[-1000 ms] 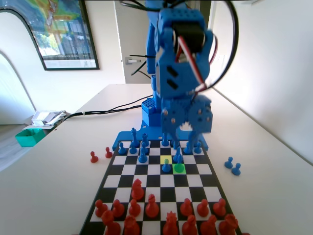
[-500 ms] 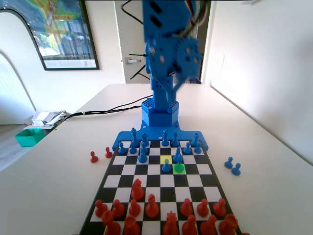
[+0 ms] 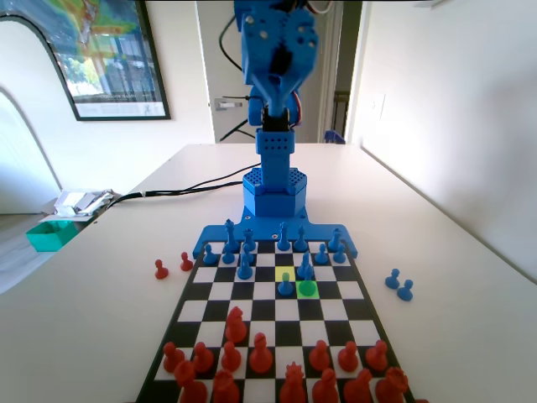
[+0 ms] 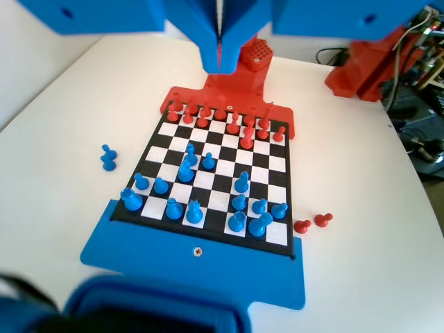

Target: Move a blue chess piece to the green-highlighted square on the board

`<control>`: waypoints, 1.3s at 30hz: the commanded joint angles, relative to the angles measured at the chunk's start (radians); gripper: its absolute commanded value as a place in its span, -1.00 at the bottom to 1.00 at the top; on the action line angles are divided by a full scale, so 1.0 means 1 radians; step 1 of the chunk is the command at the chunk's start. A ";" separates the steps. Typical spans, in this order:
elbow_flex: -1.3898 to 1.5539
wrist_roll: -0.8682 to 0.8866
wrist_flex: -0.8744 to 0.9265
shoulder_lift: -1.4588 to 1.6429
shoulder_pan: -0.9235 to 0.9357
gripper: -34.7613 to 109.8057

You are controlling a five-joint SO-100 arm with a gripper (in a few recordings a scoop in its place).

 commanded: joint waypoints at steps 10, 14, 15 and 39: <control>0.032 0.032 -0.011 0.178 -0.023 -0.51; 0.034 0.031 -0.023 0.222 -0.018 -0.51; 0.034 0.031 -0.028 0.239 -0.018 -0.51; 0.038 0.031 -0.058 0.382 0.009 -0.48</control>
